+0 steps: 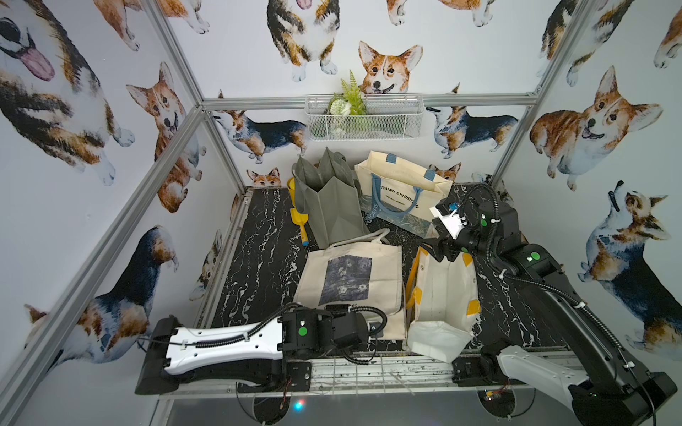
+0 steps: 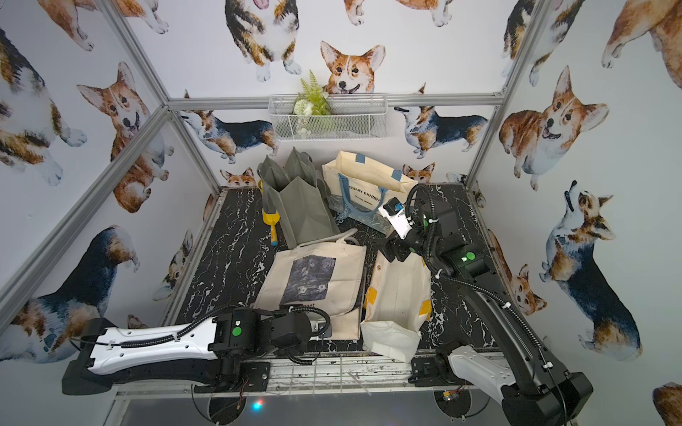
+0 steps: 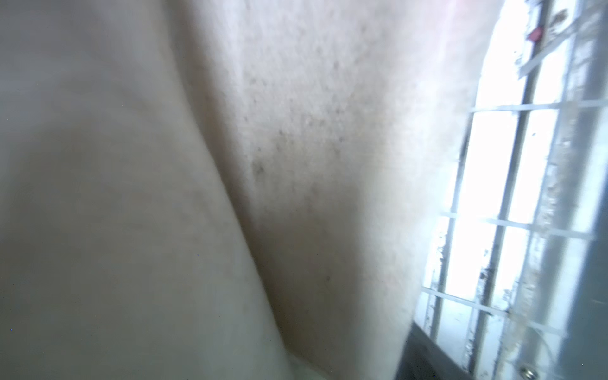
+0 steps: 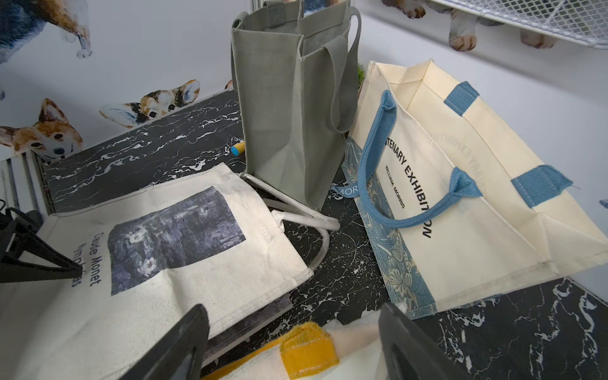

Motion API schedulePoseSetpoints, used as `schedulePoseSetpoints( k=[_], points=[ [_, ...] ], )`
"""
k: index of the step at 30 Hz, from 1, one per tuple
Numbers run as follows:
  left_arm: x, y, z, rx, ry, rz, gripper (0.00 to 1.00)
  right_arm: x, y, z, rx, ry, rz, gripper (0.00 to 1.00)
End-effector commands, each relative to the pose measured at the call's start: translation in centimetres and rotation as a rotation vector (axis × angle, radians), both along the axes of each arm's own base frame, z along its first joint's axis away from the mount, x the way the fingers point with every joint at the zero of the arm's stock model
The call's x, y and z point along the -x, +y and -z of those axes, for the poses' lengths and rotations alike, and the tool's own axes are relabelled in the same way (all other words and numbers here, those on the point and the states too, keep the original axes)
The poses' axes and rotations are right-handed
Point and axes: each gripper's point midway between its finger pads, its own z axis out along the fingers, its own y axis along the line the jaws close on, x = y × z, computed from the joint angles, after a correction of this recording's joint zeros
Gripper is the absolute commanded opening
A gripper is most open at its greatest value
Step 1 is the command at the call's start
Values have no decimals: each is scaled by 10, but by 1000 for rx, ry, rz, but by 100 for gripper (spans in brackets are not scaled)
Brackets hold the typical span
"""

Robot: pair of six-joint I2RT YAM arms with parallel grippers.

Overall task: Put away the canvas bag
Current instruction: Place the canvas bag at the center of the board.

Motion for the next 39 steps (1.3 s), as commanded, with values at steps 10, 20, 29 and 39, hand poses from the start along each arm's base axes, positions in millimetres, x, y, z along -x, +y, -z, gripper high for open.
schedulePoseSetpoints(
  k=[10,20,29,39],
  points=[
    [-1,-4,-4,5,207,-17,82,8,27,-12,-20,98,-4,83],
    [-56,-26,45,2,331,-197,78,1,31,0,-41,119,50,82],
    [-55,-46,47,1,509,-285,83,8,28,13,-31,150,58,82],
    [-33,-32,35,-90,658,-449,87,11,29,19,-25,159,44,83]
  ],
)
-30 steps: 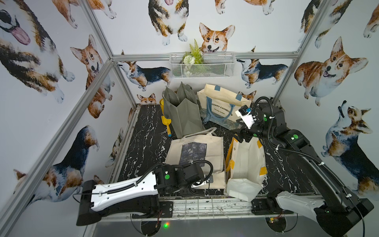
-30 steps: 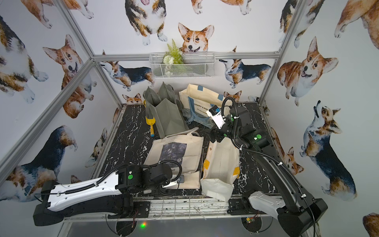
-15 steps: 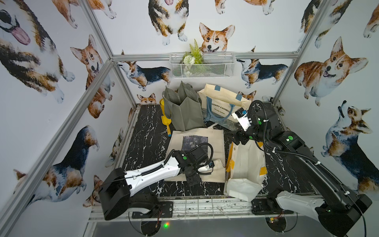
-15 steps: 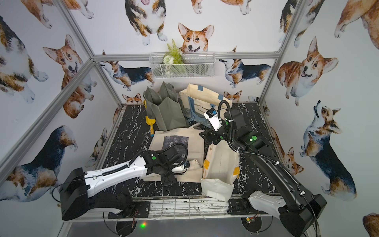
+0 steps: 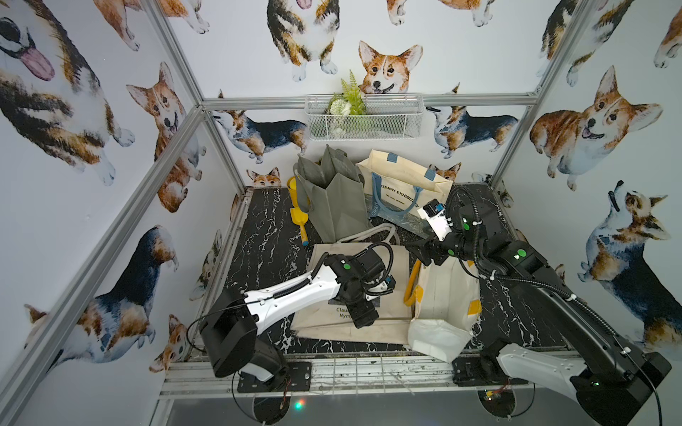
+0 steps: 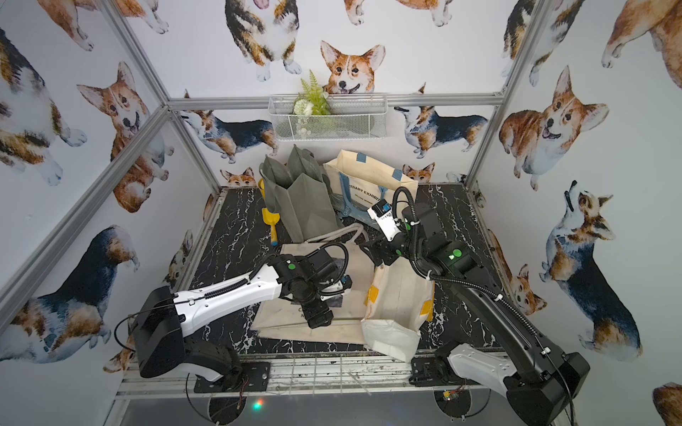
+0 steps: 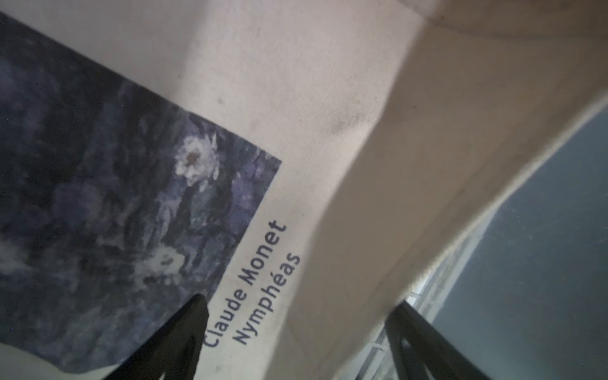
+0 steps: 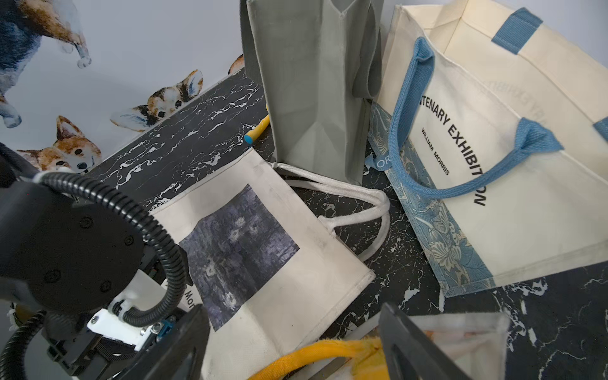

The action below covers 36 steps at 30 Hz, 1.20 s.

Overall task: Put away the canvas bag
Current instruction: Place the canvas bag at the center of the board, then adjust the canvas bag at the center of the board.

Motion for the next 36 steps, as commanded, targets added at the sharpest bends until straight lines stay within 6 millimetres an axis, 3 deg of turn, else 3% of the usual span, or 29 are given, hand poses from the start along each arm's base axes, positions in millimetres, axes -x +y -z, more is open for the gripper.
schedulePoseSetpoints(
  k=[1,7,11,13,15,21,24,28,32,36],
  points=[
    [11,12,-4,-40,60,-80,87,0,4,-2,-20,0,-9,83],
    [-19,6,-52,194,2,-283,89,1,3,-4,-19,10,9,83],
    [-56,31,-89,337,-50,-515,90,8,12,-8,4,7,-3,83],
    [-76,52,-95,365,-57,-654,90,16,22,-7,18,19,-28,83],
    [-88,68,-88,356,-36,-745,90,15,33,7,48,53,-22,83],
    [-122,122,-39,316,69,-1046,91,17,66,33,91,101,1,83],
    [-138,144,-27,307,21,-1134,91,19,85,49,112,132,-2,82],
    [-157,155,-21,306,-74,-1157,95,16,106,75,149,173,-4,82],
    [-167,166,0,253,-96,-1174,98,10,122,97,201,180,-5,82],
    [-185,163,19,279,-72,-1194,99,2,134,109,225,177,-1,82]
  ],
)
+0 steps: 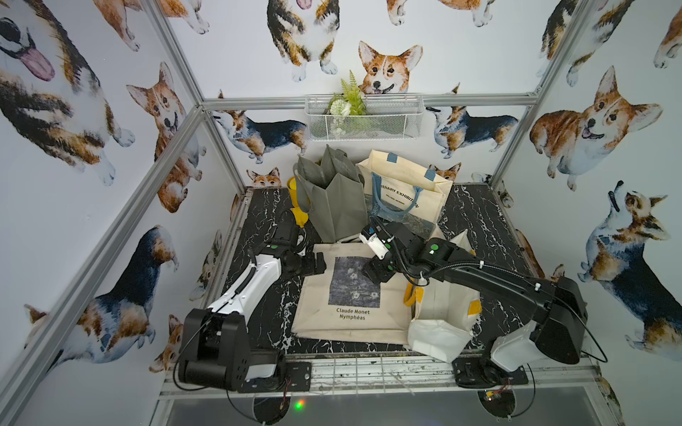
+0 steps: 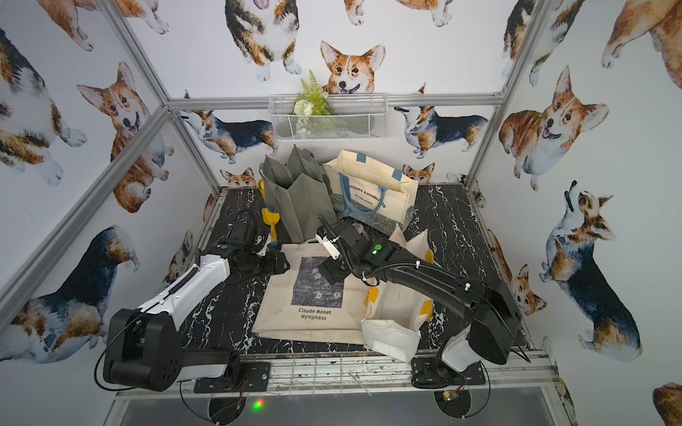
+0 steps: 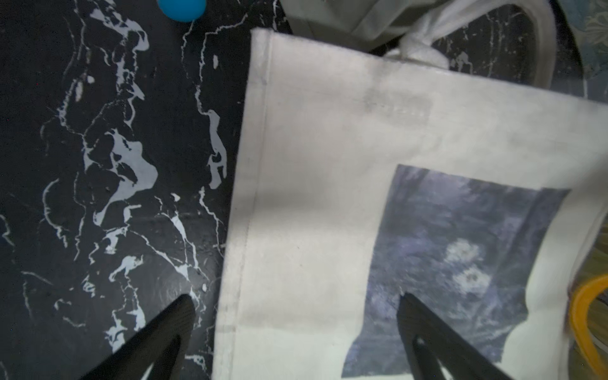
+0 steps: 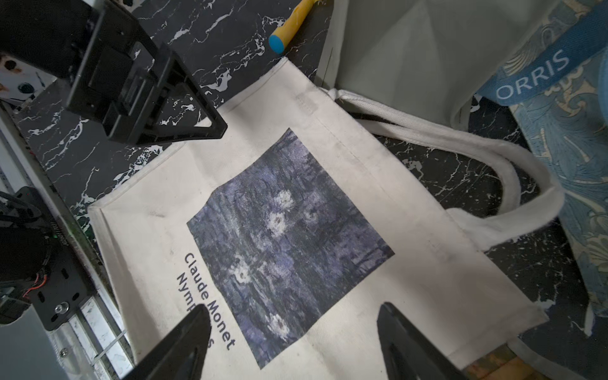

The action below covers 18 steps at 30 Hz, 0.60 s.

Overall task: Put away the canvas bag
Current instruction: Adjust the canvas bag at the center of the board.

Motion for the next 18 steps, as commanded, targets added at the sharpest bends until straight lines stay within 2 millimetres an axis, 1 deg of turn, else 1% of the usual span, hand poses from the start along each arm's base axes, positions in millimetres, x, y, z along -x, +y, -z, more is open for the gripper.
schedulePoseSetpoints(
  k=[1,4,6,8,10,11,12,13,15,16,17,18],
  points=[
    [-27,-5,9,35,-49,-20,99,-11,14,-3,-21,-32,26,82],
    [-35,-9,24,46,-25,-27,99,-12,18,0,-9,-37,23,83],
    [-42,-7,35,29,-11,-34,98,-11,18,1,-8,-42,22,83],
    [-46,-10,40,45,-25,-28,93,-11,17,1,-12,-48,23,83],
    [-51,-15,40,73,-51,-24,83,-11,15,0,-17,-56,26,83],
    [-52,-17,40,88,-64,-19,77,-11,14,0,-20,-58,29,83],
    [-53,-19,38,102,-78,-17,68,-11,14,-1,-23,-62,32,83],
    [-54,-20,38,109,-85,-18,56,-11,13,0,-20,-64,32,83],
    [-52,-21,37,121,-75,-23,28,-11,12,1,-19,-66,30,83],
    [-50,-21,36,131,-66,-30,9,-11,12,1,-17,-64,31,83],
    [-51,-20,30,142,-79,-41,0,-10,12,3,-10,-60,29,83],
    [-42,-16,35,137,-72,-62,0,-10,12,4,-7,-56,30,83]
  ],
)
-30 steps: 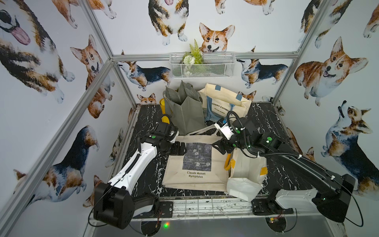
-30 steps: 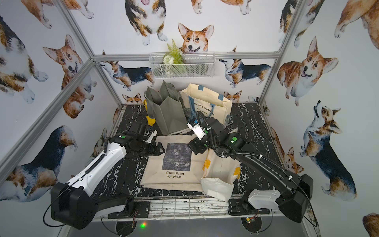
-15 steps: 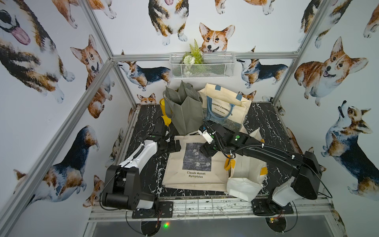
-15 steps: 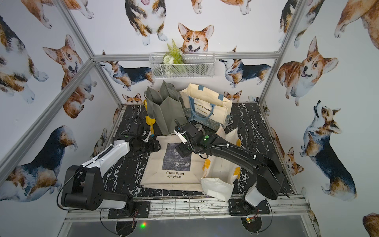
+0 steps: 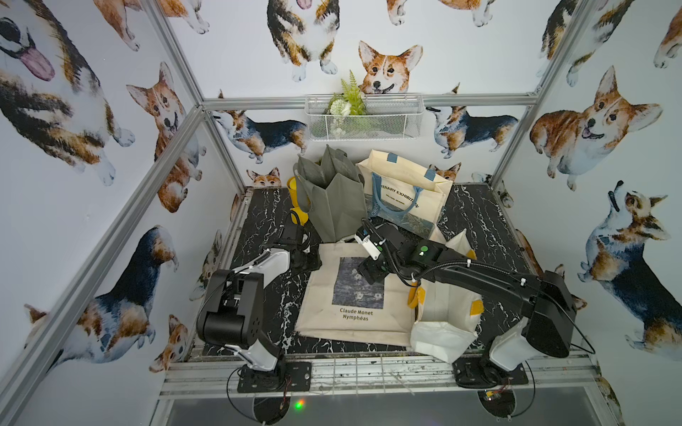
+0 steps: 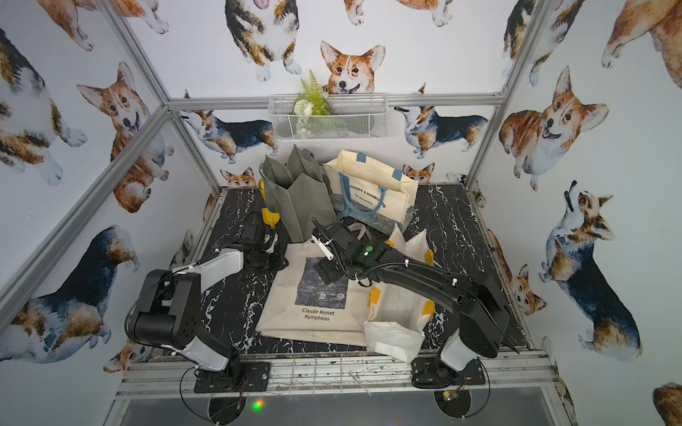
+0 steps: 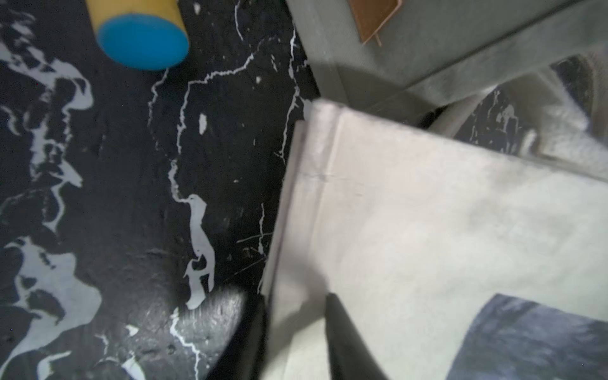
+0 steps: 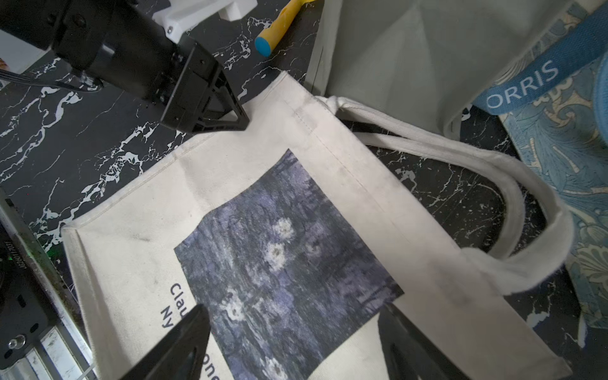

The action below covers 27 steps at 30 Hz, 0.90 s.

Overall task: Put away the canvas bag
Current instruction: Adjust the canvas bag at the center of the board.

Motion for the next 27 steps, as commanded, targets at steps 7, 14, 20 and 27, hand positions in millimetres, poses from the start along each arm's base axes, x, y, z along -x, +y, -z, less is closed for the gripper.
schedulePoseSetpoints(
  k=[7,14,20,27],
  points=[
    [23,52,-58,-35,-232,-239,0,-4,9,1,-1,17,10,83],
    [26,48,-77,40,-337,-172,0,-3,21,10,2,50,-28,83],
    [21,76,-49,-78,-234,-268,0,-1,23,15,7,71,-36,84],
    [40,142,-70,-63,-302,-653,0,-2,21,32,45,102,-12,85]
  ],
)
